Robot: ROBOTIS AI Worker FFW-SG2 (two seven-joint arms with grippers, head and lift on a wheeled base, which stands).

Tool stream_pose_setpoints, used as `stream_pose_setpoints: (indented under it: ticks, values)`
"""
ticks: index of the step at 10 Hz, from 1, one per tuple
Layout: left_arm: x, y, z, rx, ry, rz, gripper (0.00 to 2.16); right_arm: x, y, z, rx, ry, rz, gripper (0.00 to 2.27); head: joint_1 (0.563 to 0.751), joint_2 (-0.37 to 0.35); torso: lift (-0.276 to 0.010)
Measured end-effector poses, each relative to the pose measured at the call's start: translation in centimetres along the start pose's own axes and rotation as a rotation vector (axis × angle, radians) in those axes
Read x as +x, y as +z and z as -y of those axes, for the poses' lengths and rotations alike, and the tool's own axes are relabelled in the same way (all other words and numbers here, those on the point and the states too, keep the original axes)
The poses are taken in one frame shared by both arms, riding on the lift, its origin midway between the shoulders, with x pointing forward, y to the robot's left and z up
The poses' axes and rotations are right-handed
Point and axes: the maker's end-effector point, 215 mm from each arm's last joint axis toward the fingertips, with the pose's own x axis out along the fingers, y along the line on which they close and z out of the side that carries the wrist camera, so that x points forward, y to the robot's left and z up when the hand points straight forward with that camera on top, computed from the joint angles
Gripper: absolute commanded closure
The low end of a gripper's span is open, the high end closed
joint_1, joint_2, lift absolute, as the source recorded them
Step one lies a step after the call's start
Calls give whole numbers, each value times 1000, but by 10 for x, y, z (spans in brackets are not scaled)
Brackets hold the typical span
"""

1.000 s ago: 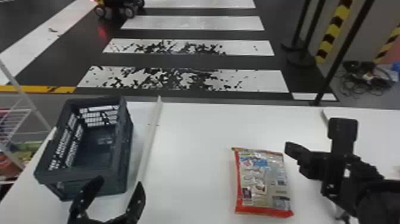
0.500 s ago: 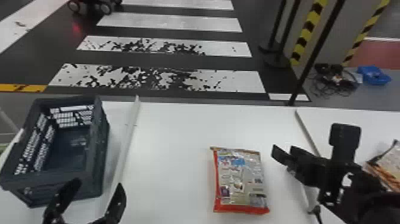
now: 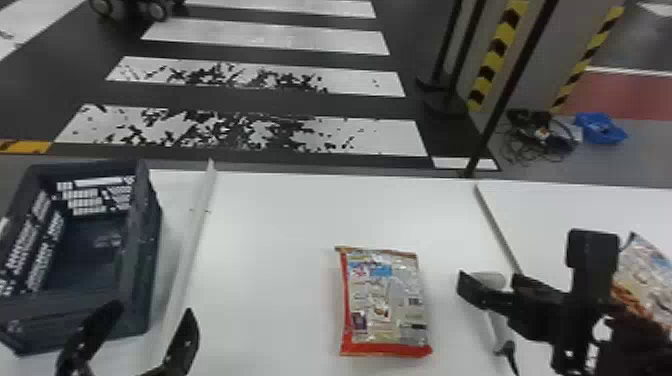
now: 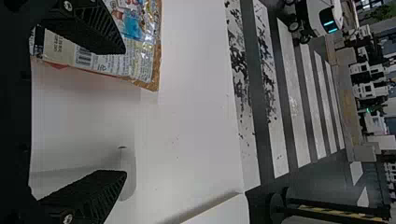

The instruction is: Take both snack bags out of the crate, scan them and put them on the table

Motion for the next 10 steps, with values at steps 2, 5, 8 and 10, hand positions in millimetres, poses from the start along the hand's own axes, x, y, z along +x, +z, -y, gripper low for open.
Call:
stream_pose_setpoints:
  ticks: [2, 5, 8, 10]
  values:
    - [2, -2, 2, -2, -6, -1, 130, -7, -13, 19, -34, -30, -29, 80, 695, -176, -93]
    - [2, -2, 2, -3, -5, -1, 134, -3, -30, 40, -71, -46, -72, 80, 695, -206, -93]
    - [3, -7, -4, -12, 7, -10, 134, 11, -47, 49, -72, -44, -121, 80, 695, -208, -93]
    - [2, -14, -6, -15, 10, -24, 134, 18, -58, 55, -71, -41, -145, 83, 695, -209, -93]
